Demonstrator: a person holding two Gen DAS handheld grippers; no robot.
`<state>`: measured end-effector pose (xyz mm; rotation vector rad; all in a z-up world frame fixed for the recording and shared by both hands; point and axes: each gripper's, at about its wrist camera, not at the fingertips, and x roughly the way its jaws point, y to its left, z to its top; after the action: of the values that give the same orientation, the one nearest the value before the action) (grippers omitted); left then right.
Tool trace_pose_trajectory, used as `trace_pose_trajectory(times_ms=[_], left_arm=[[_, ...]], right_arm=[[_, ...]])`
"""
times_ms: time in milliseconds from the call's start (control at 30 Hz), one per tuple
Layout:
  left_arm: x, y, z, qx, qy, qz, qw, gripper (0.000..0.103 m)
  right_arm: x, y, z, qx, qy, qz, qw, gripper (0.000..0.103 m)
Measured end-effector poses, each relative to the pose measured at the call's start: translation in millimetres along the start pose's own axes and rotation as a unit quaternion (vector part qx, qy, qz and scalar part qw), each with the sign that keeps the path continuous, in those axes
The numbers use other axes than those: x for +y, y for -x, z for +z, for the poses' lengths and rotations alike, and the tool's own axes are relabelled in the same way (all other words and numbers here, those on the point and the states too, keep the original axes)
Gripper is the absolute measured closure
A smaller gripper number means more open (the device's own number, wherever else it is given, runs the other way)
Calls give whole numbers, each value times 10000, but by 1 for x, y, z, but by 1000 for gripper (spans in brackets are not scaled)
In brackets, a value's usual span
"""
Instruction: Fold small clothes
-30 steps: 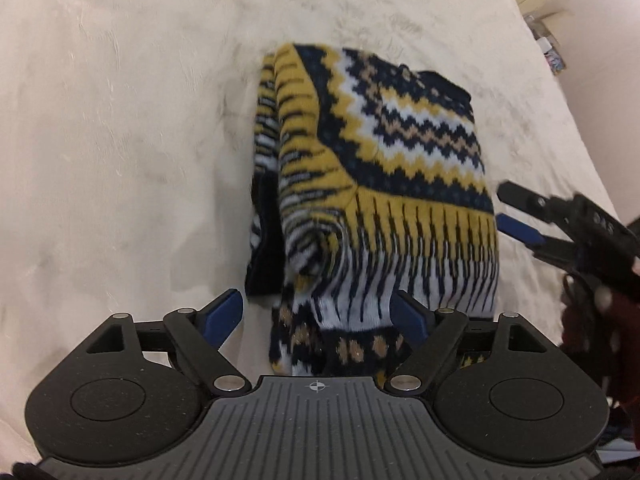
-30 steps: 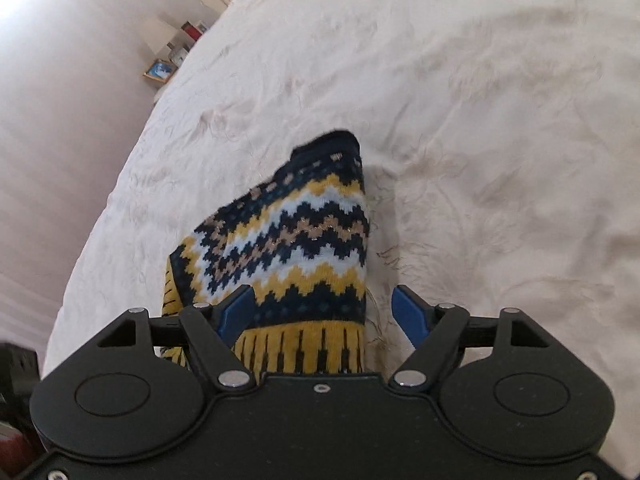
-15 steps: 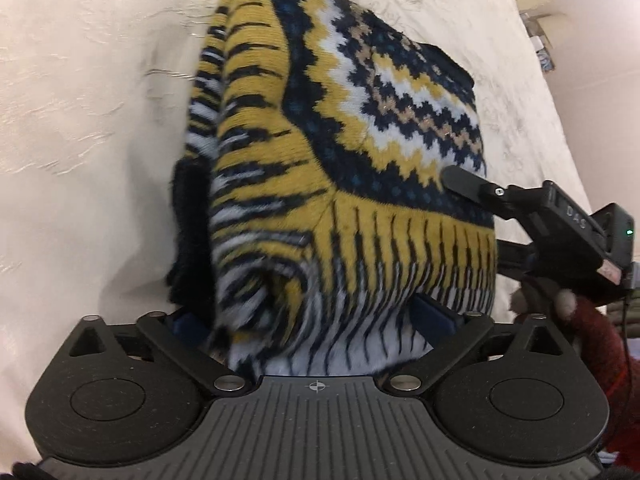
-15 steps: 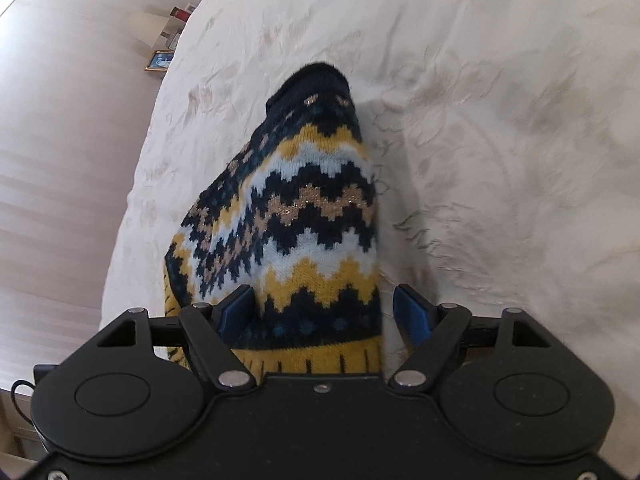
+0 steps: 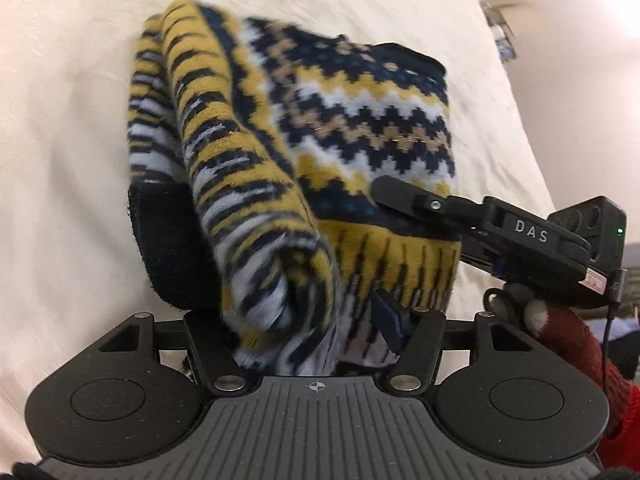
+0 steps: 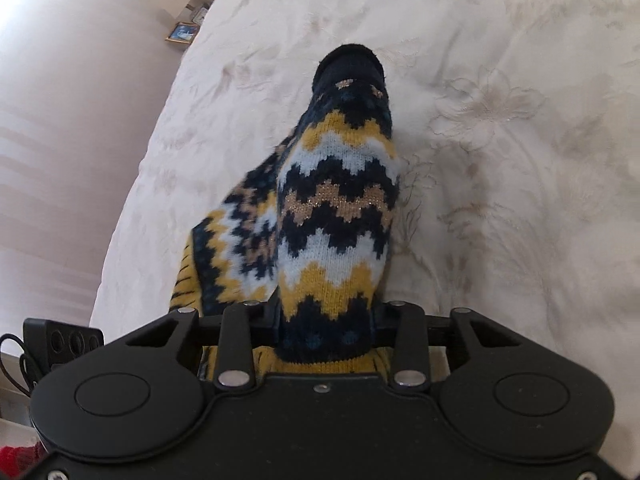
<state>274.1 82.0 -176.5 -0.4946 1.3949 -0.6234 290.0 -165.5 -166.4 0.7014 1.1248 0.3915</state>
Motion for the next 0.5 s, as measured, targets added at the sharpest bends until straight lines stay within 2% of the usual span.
trace_pose_trajectory(times_ms=[167,333,433,500], left_arm=[[-40,-8,-53,225,-287,-61,9993,43],[-72,-25,-115,394,-240,-85,9989,43],[-83,-34,-144,326,-350,340,9983,43],[-82,-37,-156,194,-292,846,9958,43]], right_arm=[[-10,45,-37,52,19,-120,9999,57],[-35,96,-80,249,87,-321,9991,56],[-46,113,-100,304,291,-636,9971,50],[-52,115,-108,355,522,-1157,9913,45]])
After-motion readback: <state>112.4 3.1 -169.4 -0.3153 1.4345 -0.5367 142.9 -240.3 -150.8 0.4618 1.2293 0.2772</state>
